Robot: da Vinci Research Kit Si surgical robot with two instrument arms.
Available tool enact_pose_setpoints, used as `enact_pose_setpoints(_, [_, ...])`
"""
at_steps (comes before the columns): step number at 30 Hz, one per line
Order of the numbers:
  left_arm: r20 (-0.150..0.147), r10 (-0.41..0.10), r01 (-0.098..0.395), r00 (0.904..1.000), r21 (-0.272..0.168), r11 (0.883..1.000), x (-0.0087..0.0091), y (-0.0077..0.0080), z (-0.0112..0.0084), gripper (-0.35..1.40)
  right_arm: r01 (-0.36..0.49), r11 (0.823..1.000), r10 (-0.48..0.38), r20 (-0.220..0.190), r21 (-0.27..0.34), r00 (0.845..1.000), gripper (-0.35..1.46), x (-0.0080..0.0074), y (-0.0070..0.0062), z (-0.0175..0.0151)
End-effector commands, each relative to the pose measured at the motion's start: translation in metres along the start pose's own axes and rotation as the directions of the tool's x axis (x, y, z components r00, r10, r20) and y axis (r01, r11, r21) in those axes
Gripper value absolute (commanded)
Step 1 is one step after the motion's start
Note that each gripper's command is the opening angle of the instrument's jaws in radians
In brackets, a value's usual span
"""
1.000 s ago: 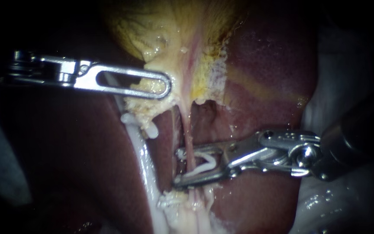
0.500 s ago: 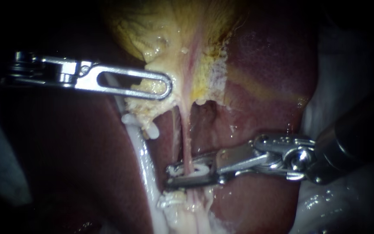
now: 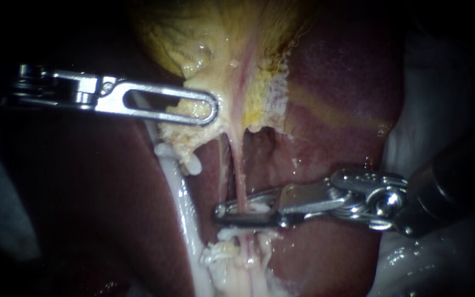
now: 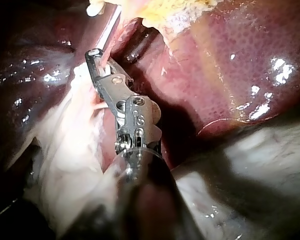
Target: Clipping second clip right tube
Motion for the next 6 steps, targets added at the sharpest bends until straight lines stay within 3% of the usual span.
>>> enact_pose_setpoints(1, [0.000,0.000,0.000,1.0000,0.000,1.000,0.0000,0.0000,0.0000,-0.35,0.000,1.000,0.000,0.000,0.000,1.000,-0.35,0.0000,0.0000,0.0000])
enact_pose_setpoints(6, [0.000,0.000,0.000,1.0000,0.000,1.000,0.0000,0.0000,0.0000,-0.35,0.000,1.000,0.000,0.000,0.000,1.000,-0.35,0.0000,0.0000,0.0000])
